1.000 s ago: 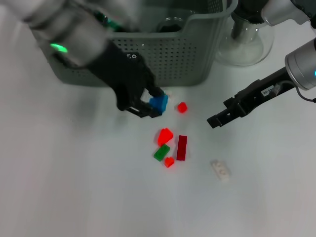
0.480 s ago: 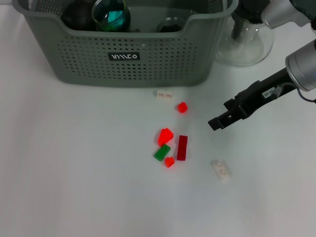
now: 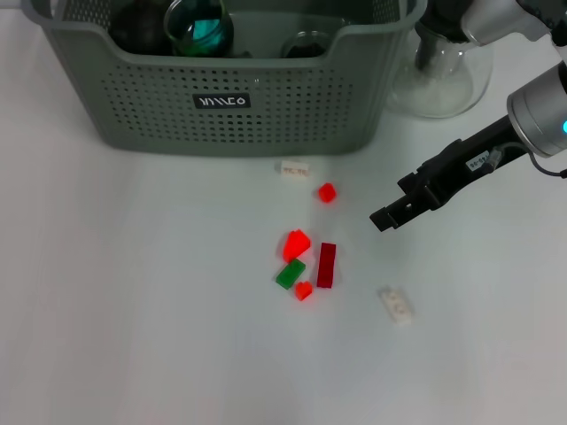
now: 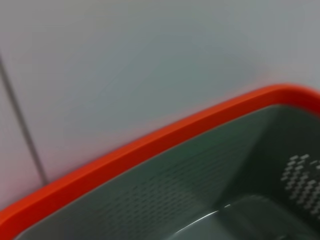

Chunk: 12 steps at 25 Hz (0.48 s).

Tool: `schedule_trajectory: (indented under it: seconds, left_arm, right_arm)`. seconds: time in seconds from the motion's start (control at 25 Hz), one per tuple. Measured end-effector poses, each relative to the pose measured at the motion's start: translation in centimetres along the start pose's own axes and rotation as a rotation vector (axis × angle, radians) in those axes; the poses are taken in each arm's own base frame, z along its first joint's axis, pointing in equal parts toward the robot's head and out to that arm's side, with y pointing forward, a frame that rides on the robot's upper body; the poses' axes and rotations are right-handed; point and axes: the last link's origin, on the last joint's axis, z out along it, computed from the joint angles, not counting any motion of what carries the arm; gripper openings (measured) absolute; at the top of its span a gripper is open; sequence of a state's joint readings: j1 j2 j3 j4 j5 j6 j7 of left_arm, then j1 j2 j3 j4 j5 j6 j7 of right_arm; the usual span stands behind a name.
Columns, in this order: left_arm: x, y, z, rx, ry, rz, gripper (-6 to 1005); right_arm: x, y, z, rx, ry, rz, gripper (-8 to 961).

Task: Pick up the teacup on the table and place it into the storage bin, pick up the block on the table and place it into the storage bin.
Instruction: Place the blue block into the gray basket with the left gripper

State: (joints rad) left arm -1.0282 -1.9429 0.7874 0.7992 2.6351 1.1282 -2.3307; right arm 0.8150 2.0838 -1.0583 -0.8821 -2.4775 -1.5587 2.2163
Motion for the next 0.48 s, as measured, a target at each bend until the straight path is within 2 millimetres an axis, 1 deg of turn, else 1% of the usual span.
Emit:
schedule_trajectory:
  seconds: [0.2, 0.48]
  left_arm:
    - [-0.54, -0.18, 0.97, 0.053, -0.003, 0.006, 530]
    - [-0.82, -0.12, 1.28, 0.066, -0.001, -0.002, 550]
  right_arm:
    - [-0.03, 0.11, 0.07, -0.004, 0.002, -0.001, 896]
    - [-0.01, 0.26, 0.21, -0.011, 0.004, -0.002, 896]
